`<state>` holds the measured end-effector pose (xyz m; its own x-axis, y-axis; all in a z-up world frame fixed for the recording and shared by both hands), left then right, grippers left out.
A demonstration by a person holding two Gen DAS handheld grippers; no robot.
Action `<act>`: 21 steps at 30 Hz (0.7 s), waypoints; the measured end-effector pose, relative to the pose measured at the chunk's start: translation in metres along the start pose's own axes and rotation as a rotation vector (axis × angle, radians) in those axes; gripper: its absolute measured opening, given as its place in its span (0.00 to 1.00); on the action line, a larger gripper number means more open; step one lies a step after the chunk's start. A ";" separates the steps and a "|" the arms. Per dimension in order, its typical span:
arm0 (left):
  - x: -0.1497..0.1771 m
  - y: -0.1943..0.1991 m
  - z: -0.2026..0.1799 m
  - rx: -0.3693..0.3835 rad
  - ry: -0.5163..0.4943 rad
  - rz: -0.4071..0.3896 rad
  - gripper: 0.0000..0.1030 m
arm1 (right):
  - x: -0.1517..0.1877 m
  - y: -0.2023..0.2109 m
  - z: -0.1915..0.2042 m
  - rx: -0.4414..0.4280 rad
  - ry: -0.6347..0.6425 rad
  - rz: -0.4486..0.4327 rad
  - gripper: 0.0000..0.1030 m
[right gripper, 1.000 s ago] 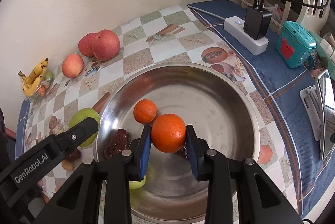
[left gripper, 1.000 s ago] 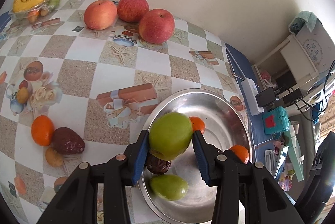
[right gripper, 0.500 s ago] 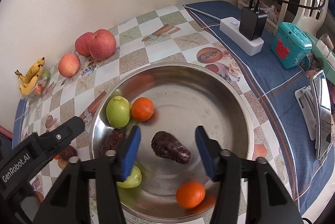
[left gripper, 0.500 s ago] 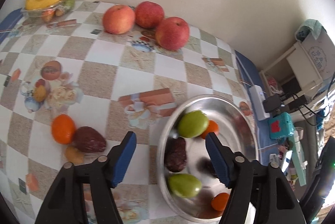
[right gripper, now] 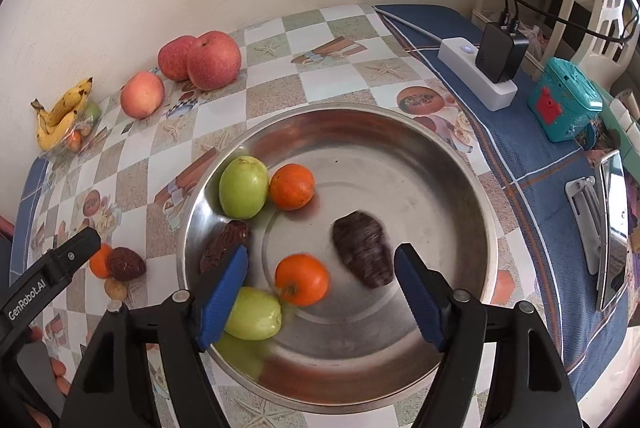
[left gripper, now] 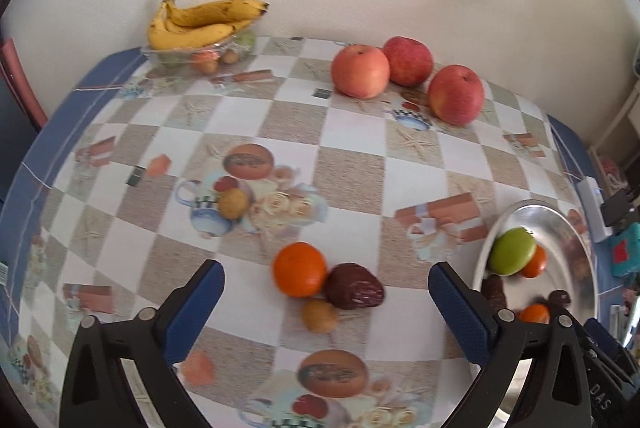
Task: Organize fruits
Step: 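Move both grippers back toward the remaining orange, date and small fruit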
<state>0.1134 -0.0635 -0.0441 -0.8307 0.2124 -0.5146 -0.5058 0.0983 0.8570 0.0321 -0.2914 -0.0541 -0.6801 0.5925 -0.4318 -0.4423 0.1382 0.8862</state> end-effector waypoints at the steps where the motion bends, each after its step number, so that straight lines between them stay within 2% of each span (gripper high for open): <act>1: 0.001 0.002 0.004 -0.009 -0.001 -0.005 1.00 | 0.002 0.000 0.003 -0.001 0.009 0.000 0.76; 4: 0.004 0.007 0.010 -0.016 -0.002 -0.011 1.00 | 0.008 0.001 0.010 0.000 0.041 -0.005 0.83; 5: 0.005 0.009 0.012 -0.016 -0.001 -0.011 1.00 | 0.010 0.001 0.012 0.002 0.053 -0.006 0.90; 6: 0.007 0.011 0.014 -0.018 0.000 -0.009 1.00 | 0.011 0.000 0.014 0.006 0.062 -0.008 0.91; 15: 0.014 0.027 0.030 -0.110 -0.048 -0.009 1.00 | 0.021 0.005 0.032 0.000 0.119 -0.035 0.92; 19: 0.018 0.031 0.047 -0.197 0.011 0.029 1.00 | 0.023 0.004 0.037 -0.002 0.132 -0.048 0.92; 21: 0.019 0.028 0.052 -0.193 0.031 0.050 1.00 | 0.024 0.005 0.039 -0.002 0.132 -0.054 0.92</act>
<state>0.0955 -0.0060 -0.0286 -0.8611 0.1816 -0.4749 -0.4967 -0.1007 0.8621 0.0365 -0.2459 -0.0537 -0.7260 0.4749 -0.4974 -0.4814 0.1656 0.8607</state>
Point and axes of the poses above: each gripper's, at about its wrist camera, not at the fingertips, and y roughly against the way its jaws point, z to its left, x to its underside, the point moved 5 cm from there along -y, roughly the way its jaws point, and after that the axes turned 11 degrees about -y, right-handed, at the moved point
